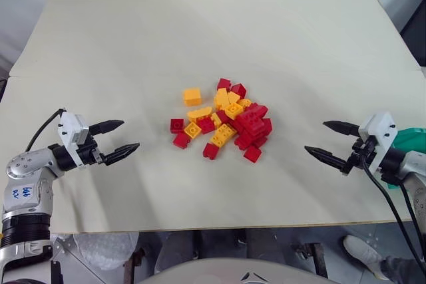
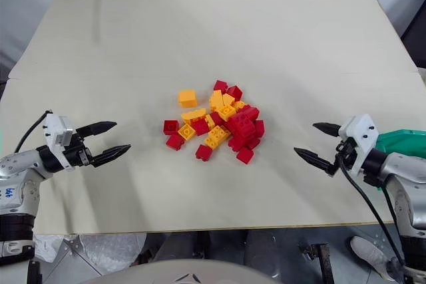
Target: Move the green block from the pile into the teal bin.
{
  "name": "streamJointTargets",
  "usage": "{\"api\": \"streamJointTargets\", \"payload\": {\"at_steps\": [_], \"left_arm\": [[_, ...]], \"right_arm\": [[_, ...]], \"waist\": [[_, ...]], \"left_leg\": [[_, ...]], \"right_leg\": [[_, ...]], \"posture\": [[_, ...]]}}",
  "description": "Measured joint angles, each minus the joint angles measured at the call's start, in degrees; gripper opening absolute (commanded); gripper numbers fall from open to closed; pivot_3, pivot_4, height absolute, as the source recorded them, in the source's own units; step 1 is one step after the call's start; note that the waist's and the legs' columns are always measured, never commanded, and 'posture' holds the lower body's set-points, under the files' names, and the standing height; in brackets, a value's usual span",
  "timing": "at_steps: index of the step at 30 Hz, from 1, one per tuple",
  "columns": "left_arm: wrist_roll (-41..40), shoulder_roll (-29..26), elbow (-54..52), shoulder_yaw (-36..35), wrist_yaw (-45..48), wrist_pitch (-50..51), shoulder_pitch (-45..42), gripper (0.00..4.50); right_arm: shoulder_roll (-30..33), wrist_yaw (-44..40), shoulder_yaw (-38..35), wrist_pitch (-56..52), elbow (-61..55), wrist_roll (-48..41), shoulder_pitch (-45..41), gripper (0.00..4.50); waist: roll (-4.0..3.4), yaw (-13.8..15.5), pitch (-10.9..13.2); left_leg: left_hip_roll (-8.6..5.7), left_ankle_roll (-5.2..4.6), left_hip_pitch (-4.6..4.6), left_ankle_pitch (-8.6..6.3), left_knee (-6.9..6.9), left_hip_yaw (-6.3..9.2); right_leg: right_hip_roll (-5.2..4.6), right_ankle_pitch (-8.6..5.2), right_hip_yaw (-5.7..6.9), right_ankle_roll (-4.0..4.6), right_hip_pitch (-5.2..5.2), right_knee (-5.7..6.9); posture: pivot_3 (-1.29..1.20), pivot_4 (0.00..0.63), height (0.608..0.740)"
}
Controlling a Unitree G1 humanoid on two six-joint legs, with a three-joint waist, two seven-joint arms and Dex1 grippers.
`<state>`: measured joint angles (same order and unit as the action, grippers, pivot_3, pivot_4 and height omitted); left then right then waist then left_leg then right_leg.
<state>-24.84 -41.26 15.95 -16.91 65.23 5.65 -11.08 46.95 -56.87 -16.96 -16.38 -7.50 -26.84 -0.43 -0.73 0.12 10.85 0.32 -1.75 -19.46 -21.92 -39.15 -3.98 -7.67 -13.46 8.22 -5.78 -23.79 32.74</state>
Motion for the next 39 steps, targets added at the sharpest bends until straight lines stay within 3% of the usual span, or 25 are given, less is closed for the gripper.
{"api": "streamJointTargets", "payload": {"at_steps": [11, 12, 14, 19, 25, 31, 39], "left_arm": [[-1.77, 0.21, -4.31, 0.01, -1.28, 2.98, 0.36, 4.50], [-1.68, 0.21, -4.31, 0.01, -1.27, 2.44, 0.38, 4.50], [-1.93, 0.36, -4.38, 0.01, -0.44, 1.11, 0.33, 4.50], [-3.80, 1.93, -4.28, 0.00, 4.54, -1.63, -0.52, 4.50], [-8.32, 4.44, -4.23, 0.44, 11.43, -2.46, -1.83, 4.50], [-11.72, 5.09, -4.22, 0.93, 17.00, -0.83, -2.41, 4.50], [-11.83, 5.62, -3.57, 1.81, 19.83, -2.11, -4.06, 4.50]], "right_arm": [[-0.02, 5.80, -1.17, -8.07, -10.09, -0.86, 3.01, 4.47], [-0.02, 6.55, -1.14, -9.92, -11.92, -1.74, 2.96, 4.30], [-0.01, 8.17, -1.00, -15.01, -17.63, -5.09, 2.38, 3.85], [-0.85, 13.75, 1.77, -25.54, -28.75, -13.96, -1.71, 2.14], [-10.07, 23.02, 17.91, -33.81, -30.19, -15.04, -12.22, 0.05], [-16.18, 24.52, 28.12, -30.01, -20.10, -5.82, -16.57, 0.02], [-22.49, 26.36, 27.24, -19.09, -5.78, 1.86, -21.63, 0.02]], "waist": [[0.00, 0.17, 0.00], [0.00, 0.17, 0.00], [0.00, 0.19, 0.00], [0.02, 0.16, 0.00], [0.03, -0.21, 0.00], [0.07, -0.24, -0.02], [0.10, -0.20, -0.04]], "left_leg": [[0.00, 0.00, 0.01, 0.00, 0.00, -0.02], [0.00, 0.00, 0.01, 0.00, -0.01, -0.02], [0.02, 0.01, 0.01, 0.00, -0.01, -0.02], [0.05, 0.02, 0.01, -0.01, -0.03, -0.01], [0.04, 0.05, -0.10, 0.00, -0.06, -0.12], [-0.15, -0.12, -0.69, 0.03, -0.50, -0.29], [-0.17, -0.19, -0.76, 0.04, -0.96, -0.31]], "right_leg": [[0.02, 0.00, -0.03, 0.00, 0.00, 0.02], [0.02, 0.00, -0.04, 0.00, -0.01, 0.02], [0.02, 0.00, -0.05, 0.00, -0.01, 0.02], [0.01, 0.00, -0.13, 0.00, -0.02, 0.01], [0.13, -0.01, -0.26, 0.01, -0.22, 0.13], [0.10, 0.06, -0.32, -0.10, -0.71, 0.35], [0.08, 0.10, -0.49, -0.17, -0.76, 0.77]], "posture": [[0.00, 0.150, 0.740], [0.00, 0.150, 0.740], [0.00, 0.150, 0.740], [0.00, 0.150, 0.740], [0.00, 0.150, 0.740], [0.00, 0.150, 0.740], [0.00, 0.150, 0.740]]}}
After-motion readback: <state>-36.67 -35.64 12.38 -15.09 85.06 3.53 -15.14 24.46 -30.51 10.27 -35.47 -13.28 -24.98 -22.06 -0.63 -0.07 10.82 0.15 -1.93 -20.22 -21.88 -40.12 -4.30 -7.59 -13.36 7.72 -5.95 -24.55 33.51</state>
